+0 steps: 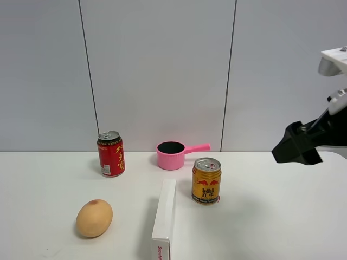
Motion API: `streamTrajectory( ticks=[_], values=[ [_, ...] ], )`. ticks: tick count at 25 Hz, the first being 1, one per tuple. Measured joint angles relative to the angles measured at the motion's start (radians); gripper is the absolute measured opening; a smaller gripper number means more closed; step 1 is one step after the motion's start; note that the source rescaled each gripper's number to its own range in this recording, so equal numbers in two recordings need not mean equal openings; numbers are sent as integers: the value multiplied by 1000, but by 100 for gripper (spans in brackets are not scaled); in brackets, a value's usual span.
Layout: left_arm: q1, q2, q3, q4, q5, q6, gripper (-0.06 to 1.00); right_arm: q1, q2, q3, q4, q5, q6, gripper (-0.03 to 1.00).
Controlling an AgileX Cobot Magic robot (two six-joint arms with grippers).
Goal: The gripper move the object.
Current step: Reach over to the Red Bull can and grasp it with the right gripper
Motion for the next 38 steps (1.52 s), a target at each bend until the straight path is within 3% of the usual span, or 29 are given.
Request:
streamTrajectory(
  ticks=[15,26,38],
  values=[
    [0,0,0,0,0,0,100,89,306,-1,-49,-345,0,100],
    [0,0,0,0,0,0,100,101,480,-2,-49,-555,0,100],
    [0,0,0,0,0,0,100,101,582,-3,-49,-684,4,100]
  ],
)
